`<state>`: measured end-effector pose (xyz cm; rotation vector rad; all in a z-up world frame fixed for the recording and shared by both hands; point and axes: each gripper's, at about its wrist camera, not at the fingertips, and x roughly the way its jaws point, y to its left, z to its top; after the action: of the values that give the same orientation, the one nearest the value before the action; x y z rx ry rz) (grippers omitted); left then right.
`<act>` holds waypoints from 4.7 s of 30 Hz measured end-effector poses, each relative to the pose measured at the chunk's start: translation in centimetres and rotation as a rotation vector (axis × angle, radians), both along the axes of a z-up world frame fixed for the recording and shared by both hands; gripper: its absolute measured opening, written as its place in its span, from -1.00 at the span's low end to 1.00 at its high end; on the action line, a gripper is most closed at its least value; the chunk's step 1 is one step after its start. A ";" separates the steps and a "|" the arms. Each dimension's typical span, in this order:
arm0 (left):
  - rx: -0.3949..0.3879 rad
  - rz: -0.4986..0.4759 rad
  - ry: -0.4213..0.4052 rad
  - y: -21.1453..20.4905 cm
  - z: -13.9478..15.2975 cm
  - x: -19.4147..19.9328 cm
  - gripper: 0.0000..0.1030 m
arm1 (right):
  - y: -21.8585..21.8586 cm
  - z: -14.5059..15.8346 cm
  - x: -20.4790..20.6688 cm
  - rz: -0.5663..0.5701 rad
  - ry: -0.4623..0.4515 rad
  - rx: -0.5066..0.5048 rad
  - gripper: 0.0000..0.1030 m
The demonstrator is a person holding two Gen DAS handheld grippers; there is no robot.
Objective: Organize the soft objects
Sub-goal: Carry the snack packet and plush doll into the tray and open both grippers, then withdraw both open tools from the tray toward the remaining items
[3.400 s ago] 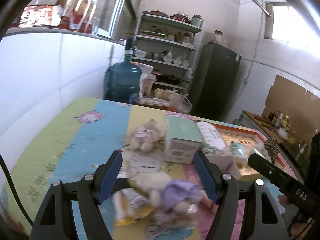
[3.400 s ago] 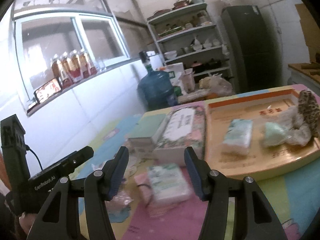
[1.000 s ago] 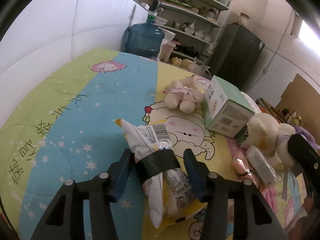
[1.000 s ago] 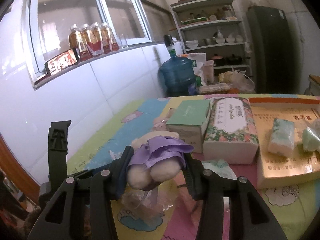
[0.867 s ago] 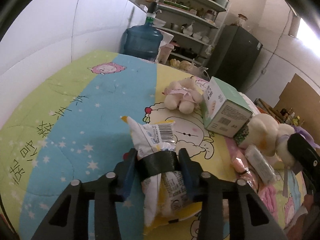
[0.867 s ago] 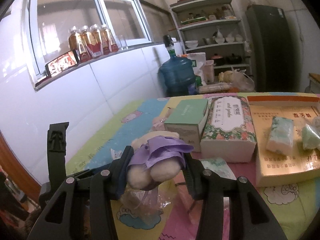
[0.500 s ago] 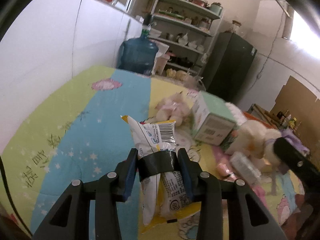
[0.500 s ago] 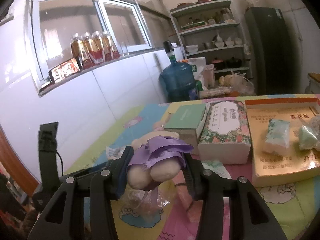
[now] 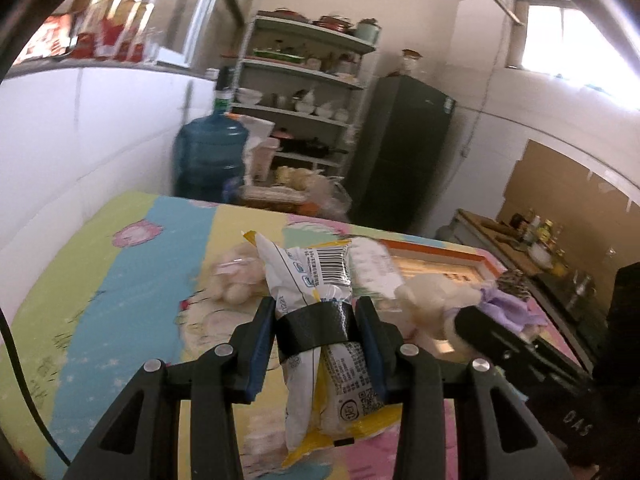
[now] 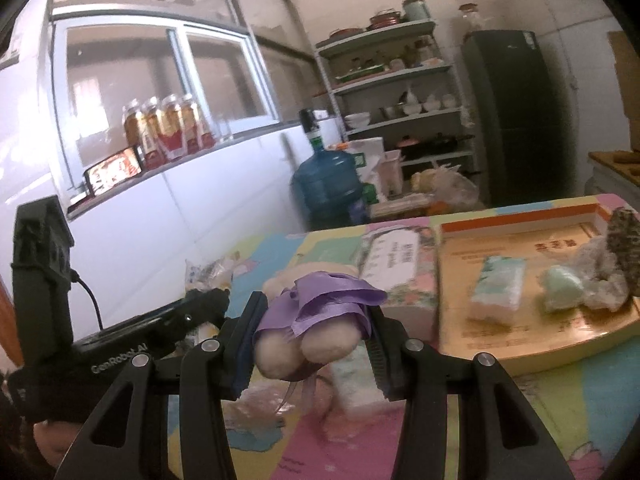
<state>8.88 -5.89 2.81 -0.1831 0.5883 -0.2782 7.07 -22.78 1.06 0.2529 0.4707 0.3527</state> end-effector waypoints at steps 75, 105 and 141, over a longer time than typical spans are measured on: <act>0.096 -0.236 0.201 -25.5 -8.2 11.3 -0.21 | -24.1 -5.4 6.1 -0.306 0.146 0.021 -0.05; 0.033 -0.164 0.096 -20.3 -4.6 7.4 0.30 | -22.1 -3.4 2.5 -0.300 0.029 0.045 0.28; 0.072 -0.007 -0.069 -2.7 -1.1 0.1 0.35 | -7.1 -1.3 -0.1 -0.129 -0.003 -0.018 0.47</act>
<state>9.00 -8.56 1.73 -0.1016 0.5297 -0.2685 6.93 -29.87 -0.27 0.2635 0.4516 0.2230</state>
